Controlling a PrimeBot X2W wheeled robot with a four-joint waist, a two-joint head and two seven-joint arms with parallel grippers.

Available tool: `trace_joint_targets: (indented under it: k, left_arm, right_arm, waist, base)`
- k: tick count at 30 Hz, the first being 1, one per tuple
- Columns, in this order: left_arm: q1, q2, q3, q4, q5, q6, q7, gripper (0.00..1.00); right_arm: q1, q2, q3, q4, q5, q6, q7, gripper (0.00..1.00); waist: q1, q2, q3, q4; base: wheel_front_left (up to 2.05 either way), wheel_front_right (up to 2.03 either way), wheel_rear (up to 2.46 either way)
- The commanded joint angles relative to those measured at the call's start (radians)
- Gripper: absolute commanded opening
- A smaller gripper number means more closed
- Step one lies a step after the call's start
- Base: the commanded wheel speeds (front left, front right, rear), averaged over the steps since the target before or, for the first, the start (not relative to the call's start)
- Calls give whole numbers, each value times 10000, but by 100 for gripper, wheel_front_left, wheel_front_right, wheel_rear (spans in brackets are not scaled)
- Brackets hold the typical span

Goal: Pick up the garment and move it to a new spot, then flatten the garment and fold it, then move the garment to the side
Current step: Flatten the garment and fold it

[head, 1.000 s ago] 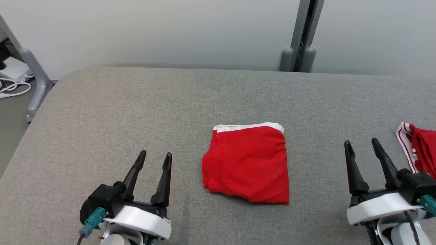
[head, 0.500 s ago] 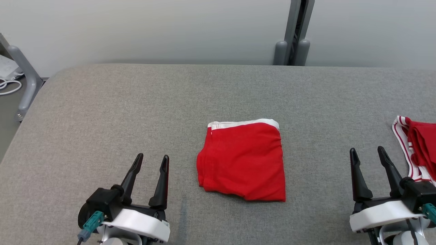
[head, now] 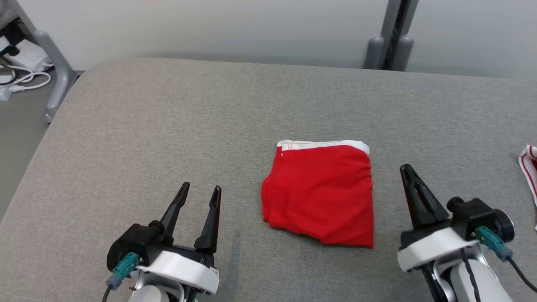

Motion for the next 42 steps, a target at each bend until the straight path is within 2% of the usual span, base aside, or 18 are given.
trace_joint_targets:
  k: [1, 9, 13, 19, 23, 28, 35, 42]
  left_arm:
    - [-232, 34, -90, -15, -41, 12, -40, 100]
    - [-464, 35, -447, -77, -221, 115, -40, 100]
    - [-520, 39, -534, -105, -274, 157, -40, 100]
    - [-578, 33, -685, -128, -340, 218, -40, 100]
    - [-542, 30, -690, -158, -373, 286, -40, 100]
    - [-505, 35, -672, -94, -346, 317, -40, 100]
    - [-690, 38, -840, -75, -398, 312, -40, 100]
    - [-785, 36, -1021, -67, -503, 308, -40, 100]
  right_arm:
    - [-418, -168, 331, 242, 103, -5, -1, 0]
    - [-1878, -559, 1492, 2369, 279, -5, 193, 0]
    - [-2364, -701, 1673, 3261, 319, -5, 145, 0]
    - [-3049, -963, 1112, 5145, 52, -5, 120, 0]
    - [-3307, -980, 530, 6007, -222, -6, 89, 0]
    - [-3595, -583, 415, 5878, -111, -5, -21, 0]
    - [-3508, -259, 1219, 4596, 83, -6, -19, 0]
    - [-3781, -448, 1910, 5939, 222, -5, -18, 0]
  waist:
    - [0, 0, 278, 394]
    - [0, 0, 829, 1515]
    - [0, 0, 988, 1871]
    - [0, 0, 1142, 2331]
    - [0, 0, 1160, 2404]
    - [0, 0, 1128, 2302]
    - [0, 0, 1166, 2255]
    - [0, 0, 1212, 2513]
  base:
    - [0, 0, 0]
    - [0, 0, 0]
    - [0, 0, 0]
    - [0, 0, 0]
    - [0, 0, 0]
    - [0, 0, 0]
    - [0, 0, 0]
    - [0, 0, 0]
